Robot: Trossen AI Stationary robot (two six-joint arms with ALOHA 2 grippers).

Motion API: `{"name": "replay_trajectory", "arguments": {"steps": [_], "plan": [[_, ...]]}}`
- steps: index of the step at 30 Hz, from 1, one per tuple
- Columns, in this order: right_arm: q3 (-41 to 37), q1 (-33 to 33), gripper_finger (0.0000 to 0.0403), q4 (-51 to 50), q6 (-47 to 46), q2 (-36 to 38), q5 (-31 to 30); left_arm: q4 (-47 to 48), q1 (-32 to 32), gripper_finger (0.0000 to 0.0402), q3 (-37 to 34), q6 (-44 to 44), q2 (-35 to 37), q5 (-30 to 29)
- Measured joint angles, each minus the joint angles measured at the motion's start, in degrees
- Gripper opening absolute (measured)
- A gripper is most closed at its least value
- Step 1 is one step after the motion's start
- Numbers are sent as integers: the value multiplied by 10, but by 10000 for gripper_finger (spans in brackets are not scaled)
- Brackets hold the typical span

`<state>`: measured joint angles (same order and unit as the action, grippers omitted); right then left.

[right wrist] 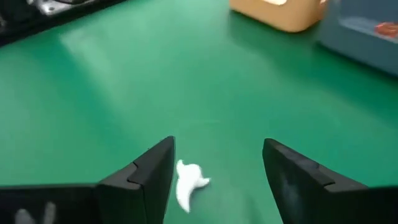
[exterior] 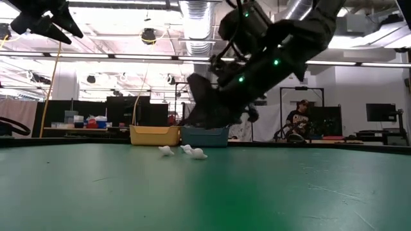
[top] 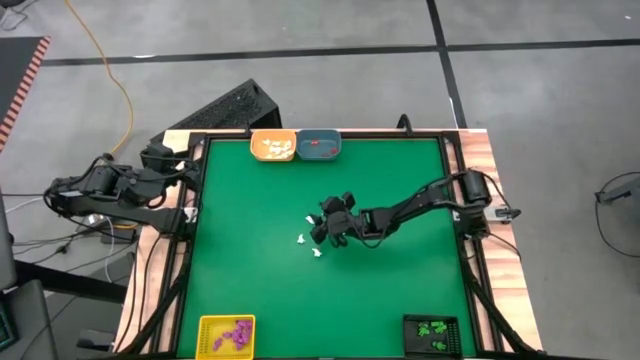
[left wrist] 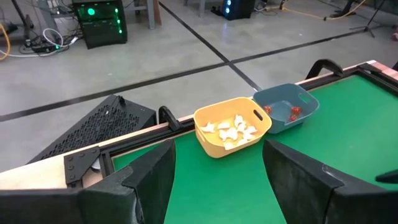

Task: Sort Halloween decoration
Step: Put the white ghost into the orange bin

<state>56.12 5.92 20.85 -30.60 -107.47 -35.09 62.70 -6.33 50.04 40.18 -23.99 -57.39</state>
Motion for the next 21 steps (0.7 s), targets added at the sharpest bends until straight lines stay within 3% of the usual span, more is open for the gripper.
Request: {"name": "replay_trajectory", "arguments": {"steps": [15, 21], "plan": [[52, -4, 234, 23, 4, -118, -1, 17, 0, 231, 0, 1, 1, 1], [53, 4, 226, 11, 4, -127, -9, 23, 0, 231, 0, 10, 1, 1]]}}
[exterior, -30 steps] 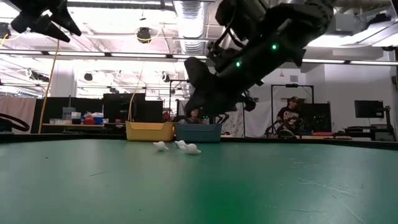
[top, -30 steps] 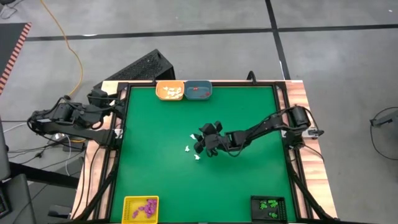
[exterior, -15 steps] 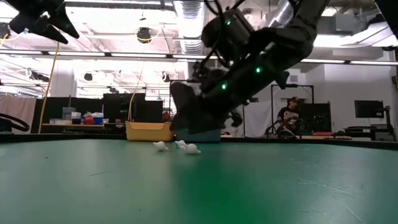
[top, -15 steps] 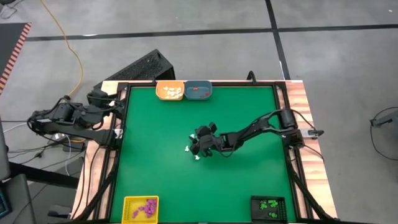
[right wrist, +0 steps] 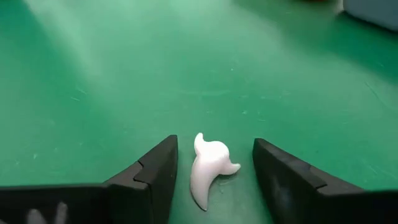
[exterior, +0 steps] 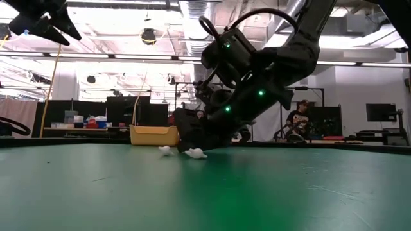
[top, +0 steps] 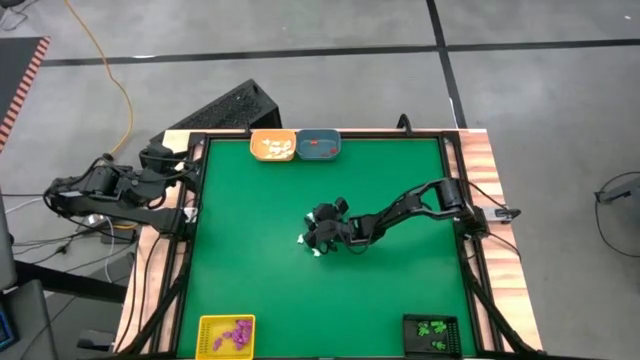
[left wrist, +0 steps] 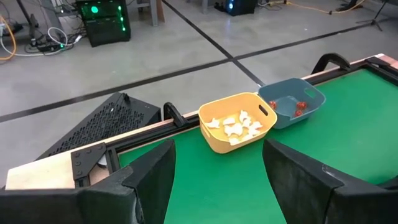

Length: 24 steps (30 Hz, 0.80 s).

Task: Sort Halloween decoration
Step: Put the white ghost into the orange bin

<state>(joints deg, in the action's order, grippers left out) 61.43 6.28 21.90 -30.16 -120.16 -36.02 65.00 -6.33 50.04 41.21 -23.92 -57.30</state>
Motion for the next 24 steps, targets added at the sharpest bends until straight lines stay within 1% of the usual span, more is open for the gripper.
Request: {"name": "replay_trajectory", "arguments": {"steps": [4, 11, 15, 18, 24], "plan": [[1, 0, 194, -15, 2, 0, -10, 0, 0, 231, 0, 0, 0, 0], [-1, 0, 112, -21, 2, 0, -10, 0, 0, 231, 0, 1, 0, 1], [-1, 0, 76, -20, 2, 0, -10, 0, 0, 231, 0, 2, 0, 1], [-1, 0, 60, -17, 2, 0, -8, 0, 0, 231, 0, 2, 0, 1], [-2, 1, 55, 8, 1, 1, -1, 0, 0, 231, 0, 2, 0, 1]]}}
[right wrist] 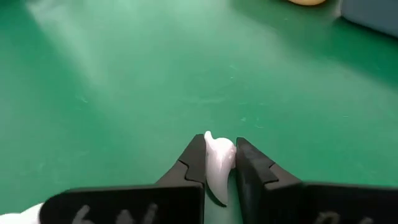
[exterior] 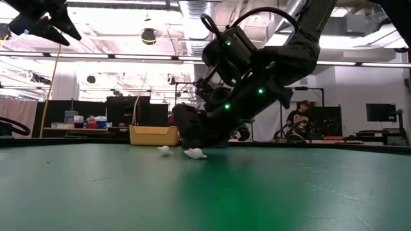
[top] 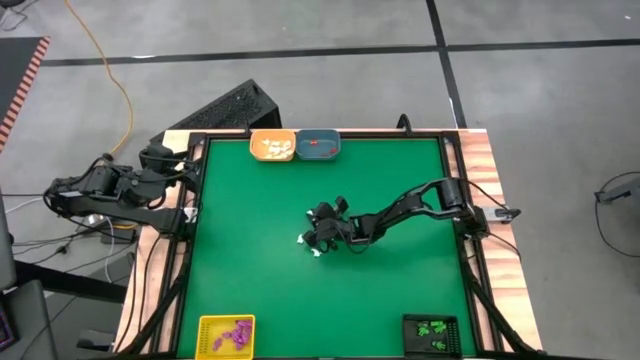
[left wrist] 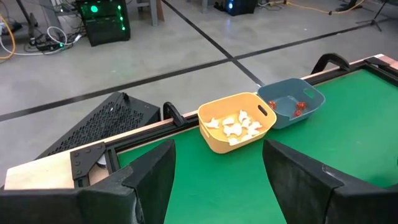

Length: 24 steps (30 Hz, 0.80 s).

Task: Sort Halloween decoration
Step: Put the white ghost into the orange bin

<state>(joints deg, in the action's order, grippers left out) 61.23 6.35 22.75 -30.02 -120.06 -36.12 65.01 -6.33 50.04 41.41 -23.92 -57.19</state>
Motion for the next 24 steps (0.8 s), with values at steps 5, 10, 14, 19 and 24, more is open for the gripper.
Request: {"name": "replay_trajectory", "arguments": {"steps": [5, 10, 14, 19, 24], "plan": [[10, 0, 55, 1, -1, 9, 17, 0, 0, 231, 0, 0, 0, 0], [41, 1, 54, -2, -1, 10, 51, 0, 0, 231, 0, 0, 0, 1], [87, 0, 54, -17, 8, 11, 87, -1, 0, 231, 0, 6, 0, -1], [154, -8, 54, -51, 76, 11, 89, 0, 0, 231, 0, 18, 0, -1], [207, -47, 54, -66, 133, 12, 116, 0, 0, 231, 0, 20, 0, -1]]}}
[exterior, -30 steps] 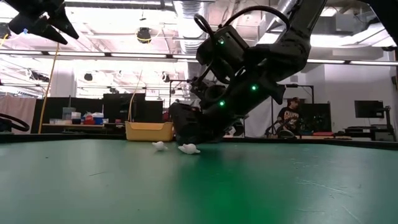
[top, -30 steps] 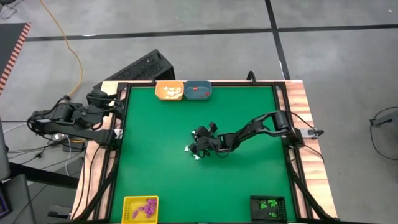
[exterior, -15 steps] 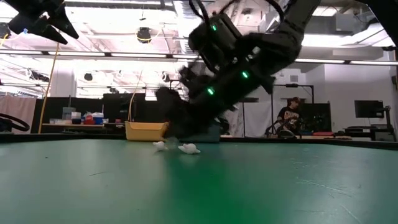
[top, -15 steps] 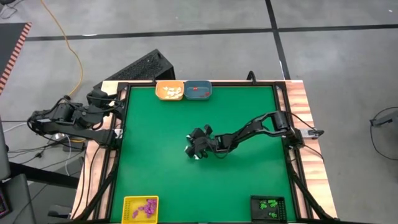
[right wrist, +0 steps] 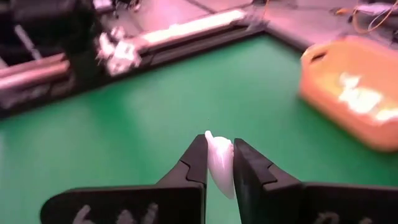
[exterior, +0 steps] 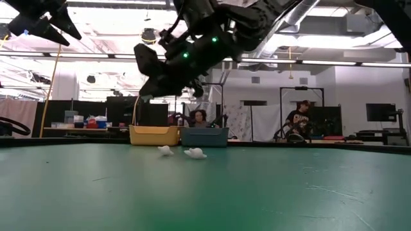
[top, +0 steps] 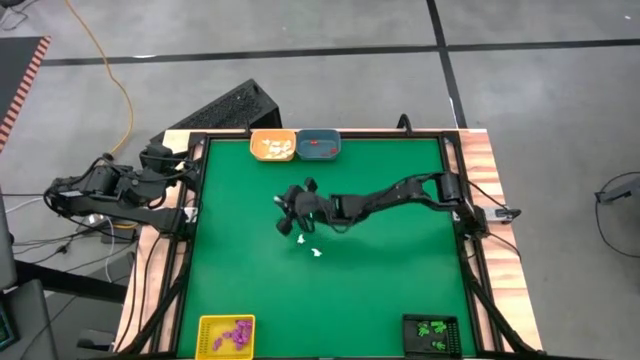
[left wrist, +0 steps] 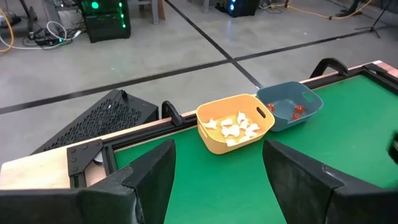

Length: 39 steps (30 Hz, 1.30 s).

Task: Sort Halloween decoration
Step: Put the white ghost into the orange bin

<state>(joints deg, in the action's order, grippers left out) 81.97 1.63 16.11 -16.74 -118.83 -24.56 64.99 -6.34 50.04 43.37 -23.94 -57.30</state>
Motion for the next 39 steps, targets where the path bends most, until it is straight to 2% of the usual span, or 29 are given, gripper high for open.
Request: {"name": "replay_trajectory", "arguments": {"steps": [13, 21, 31, 39], "plan": [[90, -141, 54, 2, 37, -5, 32, 0, 0, 231, 0, 11, 0, -4], [97, -202, 54, 38, 26, -21, 69, 0, 0, 231, 0, 11, 0, -19], [167, -221, 44, 25, -10, -106, 81, 0, 0, 231, 0, 9, 0, -32], [190, -239, 43, -41, -61, -118, 68, 1, 0, 231, 0, 9, 0, -31]]}}
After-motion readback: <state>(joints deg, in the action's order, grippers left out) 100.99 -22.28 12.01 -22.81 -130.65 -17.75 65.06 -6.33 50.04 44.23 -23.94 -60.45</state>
